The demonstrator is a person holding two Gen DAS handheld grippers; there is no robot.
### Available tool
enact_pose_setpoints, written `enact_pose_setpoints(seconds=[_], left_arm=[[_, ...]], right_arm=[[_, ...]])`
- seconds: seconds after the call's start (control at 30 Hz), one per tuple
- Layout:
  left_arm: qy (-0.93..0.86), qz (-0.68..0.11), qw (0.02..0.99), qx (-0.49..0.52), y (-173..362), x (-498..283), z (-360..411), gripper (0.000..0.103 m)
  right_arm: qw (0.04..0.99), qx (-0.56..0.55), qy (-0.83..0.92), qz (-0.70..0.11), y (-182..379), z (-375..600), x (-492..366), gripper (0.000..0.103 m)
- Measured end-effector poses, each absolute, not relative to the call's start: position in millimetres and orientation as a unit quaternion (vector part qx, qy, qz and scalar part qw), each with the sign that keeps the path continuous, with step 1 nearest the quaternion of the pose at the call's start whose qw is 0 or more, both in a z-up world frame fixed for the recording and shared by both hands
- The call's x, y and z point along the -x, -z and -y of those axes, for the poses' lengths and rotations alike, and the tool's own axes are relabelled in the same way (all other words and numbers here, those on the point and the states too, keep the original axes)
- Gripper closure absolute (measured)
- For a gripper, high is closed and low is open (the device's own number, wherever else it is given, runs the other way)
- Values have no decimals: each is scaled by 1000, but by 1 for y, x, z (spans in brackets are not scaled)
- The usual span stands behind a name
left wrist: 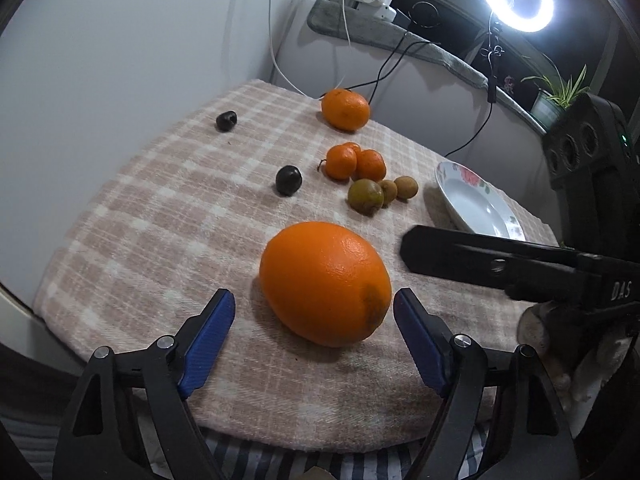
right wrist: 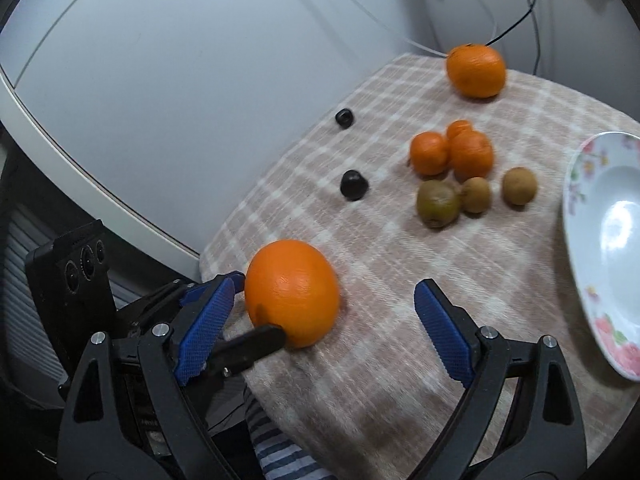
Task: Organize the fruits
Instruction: 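Move the right gripper to the large orange and close on it, then carry the large orange with the right gripper onto the white plate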
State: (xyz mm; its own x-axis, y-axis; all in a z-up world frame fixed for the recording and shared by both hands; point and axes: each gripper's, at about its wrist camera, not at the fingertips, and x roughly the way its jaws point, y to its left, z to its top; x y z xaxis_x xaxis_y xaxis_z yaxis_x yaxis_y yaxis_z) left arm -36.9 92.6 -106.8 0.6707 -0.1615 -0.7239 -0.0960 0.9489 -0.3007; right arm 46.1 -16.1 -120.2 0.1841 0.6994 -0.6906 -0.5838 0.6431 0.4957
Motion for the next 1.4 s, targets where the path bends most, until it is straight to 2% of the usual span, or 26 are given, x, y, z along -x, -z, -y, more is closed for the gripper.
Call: enact_pose_setpoints(seconds=[0.13,0.33,0.5,0.67,1.4], left_arm=[[28,-412,895,167,111,33,-93,26],[42,-420,890,173,117,29,-89,32],[43,-419,891,169,117,27,-89,32],[44,-420,891,167,117,27,-89,32],[85,-403,903,120,94,13,-50,32]], right_arm=[[747,-61,-430,-504,132,4,-52,17],[728,-61,-440,-522,144,-6,-56,22],[718,-67,-446,-530,147,-10,-58,23],[695,-82,-464,-543,153,-18,-59,35],[732,-109,-436,-512,126,33,-56,36]])
